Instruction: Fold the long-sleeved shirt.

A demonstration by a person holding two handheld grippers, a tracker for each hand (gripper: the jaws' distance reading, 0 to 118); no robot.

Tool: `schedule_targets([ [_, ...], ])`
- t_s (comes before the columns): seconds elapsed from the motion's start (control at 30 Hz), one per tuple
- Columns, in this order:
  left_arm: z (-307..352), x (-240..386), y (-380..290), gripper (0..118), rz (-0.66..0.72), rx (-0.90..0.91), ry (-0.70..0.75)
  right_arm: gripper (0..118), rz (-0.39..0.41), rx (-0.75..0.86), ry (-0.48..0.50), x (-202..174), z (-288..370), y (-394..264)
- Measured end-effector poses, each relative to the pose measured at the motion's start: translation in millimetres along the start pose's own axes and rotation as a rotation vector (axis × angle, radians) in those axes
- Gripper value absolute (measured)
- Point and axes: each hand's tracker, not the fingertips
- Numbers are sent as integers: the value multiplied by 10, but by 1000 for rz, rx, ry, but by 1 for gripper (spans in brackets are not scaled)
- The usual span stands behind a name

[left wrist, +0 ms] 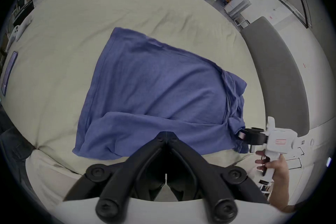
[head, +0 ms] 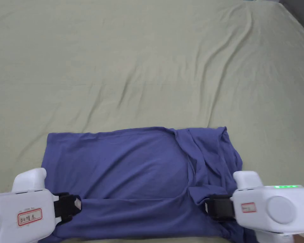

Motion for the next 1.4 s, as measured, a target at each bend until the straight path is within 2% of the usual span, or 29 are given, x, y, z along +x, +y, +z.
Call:
schedule_targets([
  [0.03, 59, 28, 18, 19, -22, 31, -1, 117, 33, 76, -31, -46, 217, -10],
  [0.07, 108, 50, 30, 73, -46, 61, 21, 117, 61, 182, -30, -64, 537, 51],
  [0.1, 129, 62, 22, 118, -57, 93, 54, 118, 71, 200, -27, -95, 661, 43],
  [0.13, 99, 63, -2, 118, -65, 80, 76, 118, 61, 226, -15, -178, 688, -57],
  [0.17, 91, 33, -116, 118, -101, 168, 76, 114, 25, 250, 15, -227, 721, -115],
  [0.2, 73, 47, -146, 118, -63, 91, 55, 99, 20, 257, 46, -263, 722, -158],
  [0.23, 11, 50, -229, 113, -57, 32, 46, 58, 16, 246, 72, -319, 704, -212],
  [0.27, -47, 55, -322, 88, -47, -8, 56, 3, 9, 235, 66, -404, 527, -260],
  [0.3, -136, -23, -232, 0, -42, -28, 78, 3, 6, 216, 58, -465, 430, -295],
  [0.33, -211, -42, -234, 0, -58, -25, 84, 3, -23, 178, 40, -514, 331, -356],
  [0.4, -312, -41, -301, 0, -71, -40, 148, 3, -15, 143, 121, -582, 204, -377],
  [0.5, -300, 30, -201, 0, -52, -55, 79, 3, -27, 130, 161, -628, 152, -364],
  [0.6, -277, -22, 322, 0, -95, 41, 157, 3, 7, 139, 159, -671, 177, -341],
  [0.67, -368, -123, 763, 0, -65, 119, 188, 3, 12, 136, 169, -669, 178, -305],
  [0.7, -482, -193, 987, 31, -69, 140, 221, 3, 11, 134, 177, -668, 174, -294],
  [0.73, -643, -251, 1214, 94, -94, 151, 296, 3, 7, 132, 186, -668, 166, -292],
  [0.77, -862, -346, 1402, 118, -91, 104, 355, 3, 6, 129, 191, -671, 153, -291],
  [0.8, -968, -371, 1416, 116, -81, 184, 295, 3, 4, 122, 194, -665, 136, -277],
  [0.83, -1109, -425, 1550, 116, -30, 110, 370, 3, 2, 117, 194, -659, 117, -278],
  [0.9, -1420, -533, 1652, 116, 1, 11, 353, 3, -4, 105, 196, -634, 96, -285],
  [0.97, -1675, -628, 1814, 109, -30, -60, 389, 3, -14, 94, 188, -571, 85, -265],
  [1.0, -1754, -611, 1797, 109, -62, -103, 441, 3, -19, 92, 181, -539, 85, -255],
  [1.03, -1701, -561, 1765, 106, -67, -51, 408, 3, -24, 90, 167, -489, 90, -230],
  [1.07, -1582, -462, 1753, 92, -75, -31, 420, 3, -34, 90, 147, -426, 88, -186],
  [1.13, -1469, -334, 1777, 4, -168, 15, 443, 3, -60, 98, 102, -288, 93, -68],
  [1.17, -1432, -260, 1734, 1, -191, 41, 466, 3, -71, 101, 88, -209, 87, 30],
  [1.2, -1420, -232, 1713, 1, -192, 29, 385, 3, -78, 103, 84, -139, 78, 145],
  [1.33, -1316, -231, 1733, 1, -99, 32, 255, 3, -115, 163, 70, 224, 96, 919],
  [1.4, -1199, -252, 1771, 1, -60, 69, 203, 3, -96, 140, 54, 384, -28, 1451],
])
